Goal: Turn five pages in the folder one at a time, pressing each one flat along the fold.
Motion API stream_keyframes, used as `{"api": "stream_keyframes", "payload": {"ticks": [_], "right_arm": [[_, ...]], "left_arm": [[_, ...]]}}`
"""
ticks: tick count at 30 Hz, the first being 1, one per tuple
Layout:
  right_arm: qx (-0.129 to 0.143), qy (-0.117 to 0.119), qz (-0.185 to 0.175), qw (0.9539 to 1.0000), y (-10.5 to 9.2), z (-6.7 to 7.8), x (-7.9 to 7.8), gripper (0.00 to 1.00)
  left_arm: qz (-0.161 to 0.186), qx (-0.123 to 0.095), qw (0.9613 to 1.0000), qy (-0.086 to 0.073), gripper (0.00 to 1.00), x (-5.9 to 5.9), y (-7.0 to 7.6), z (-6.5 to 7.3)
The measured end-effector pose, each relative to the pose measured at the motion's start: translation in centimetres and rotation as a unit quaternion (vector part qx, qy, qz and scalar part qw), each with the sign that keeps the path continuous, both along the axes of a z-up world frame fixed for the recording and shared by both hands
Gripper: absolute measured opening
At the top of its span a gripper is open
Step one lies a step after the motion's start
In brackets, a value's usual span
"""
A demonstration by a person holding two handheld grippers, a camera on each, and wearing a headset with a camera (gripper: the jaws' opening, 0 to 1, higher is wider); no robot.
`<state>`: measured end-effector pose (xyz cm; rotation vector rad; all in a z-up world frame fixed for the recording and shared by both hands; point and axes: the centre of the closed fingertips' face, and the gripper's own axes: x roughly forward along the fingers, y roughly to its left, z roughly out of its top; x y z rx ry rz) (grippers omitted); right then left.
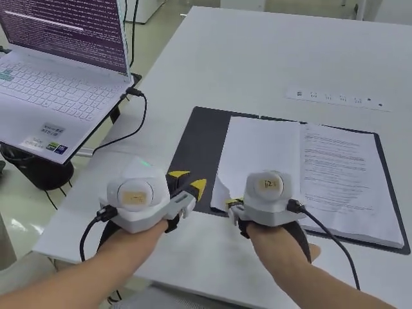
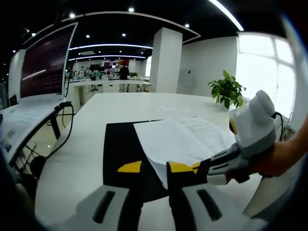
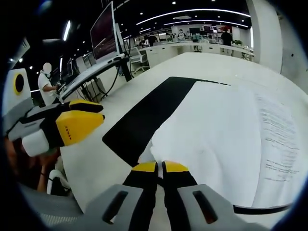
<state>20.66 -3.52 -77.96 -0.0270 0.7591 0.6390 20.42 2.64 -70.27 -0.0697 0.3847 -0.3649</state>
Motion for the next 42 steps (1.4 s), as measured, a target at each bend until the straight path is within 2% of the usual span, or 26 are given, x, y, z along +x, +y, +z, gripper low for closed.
{"api": "stream_keyframes", "payload": {"ticks": [3, 7, 10, 14, 19, 26, 31, 33, 35, 37, 38, 40, 42], "right_arm": [[0.004, -0.002, 0.003, 1.0, 0.2, 0.1, -0.1, 0.04], [0.026, 0.003, 0.007, 0.9996, 0.6, 0.3, -0.6, 0.09], [0.034, -0.004, 0.011, 0.9994, 0.6, 0.7, -0.9, 0.09], [0.054, -0.011, 0.009, 0.9984, 0.2, 1.3, -1.0, 0.11], [0.066, -0.023, 0.0, 0.9976, -1.3, 2.1, -0.8, 0.1], [0.084, -0.035, -0.039, 0.9951, -4.8, 2.8, 0.9, 0.06], [0.086, -0.039, -0.058, 0.9938, -6.9, 3.0, 2.3, 0.04], [0.088, -0.041, -0.064, 0.9932, -7.5, 3.0, 2.9, 0.03], [0.088, -0.04, -0.069, 0.9929, -8.2, 2.9, 3.6, 0.03], [0.086, -0.041, -0.073, 0.9927, -8.7, 2.8, 4.2, 0.03], [0.086, -0.041, -0.076, 0.9926, -9.0, 2.7, 4.6, 0.02], [0.082, -0.043, -0.078, 0.9926, -9.5, 2.5, 5.4, 0.0], [0.084, -0.045, -0.087, 0.9916, -10.1, 2.5, 6.3, 0.0]], "left_arm": [[-0.003, 0.001, 1.0, 0.001, 0.18, 0.1, -0.3, -0.1], [-0.009, 0.003, 0.9999, 0.004, 0.17, 0.4, -0.9, -0.3], [-0.015, 0.006, 0.9998, 0.007, 0.17, 0.7, -1.5, -0.7], [-0.026, 0.008, 0.9996, 0.012, 0.17, 1.1, -2.5, -1.3], [-0.04, 0.015, 0.9987, 0.027, 0.17, 1.4, -4.1, -2.6], [-0.055, 0.031, 0.9962, 0.059, 0.17, 1.5, -5.6, -5.9], [-0.051, 0.044, 0.9947, 0.078, 0.17, 1.3, -5.6, -7.4], [-0.048, 0.044, 0.9946, 0.08, 0.17, 1.2, -5.5, -7.7], [-0.046, 0.051, 0.9935, 0.09, 0.17, 0.9, -5.4, -8.3], [-0.044, 0.05, 0.9937, 0.09, 0.18, 0.6, -5.4, -8.5], [-0.044, 0.053, 0.9943, 0.081, 0.18, 0.6, -5.4, -8.4], [-0.047, 0.056, 0.9944, 0.077, 0.19, 0.5, -5.5, -8.4], [-0.056, 0.074, 0.9933, 0.069, 0.2, 0.4, -5.6, -8.6]]}}
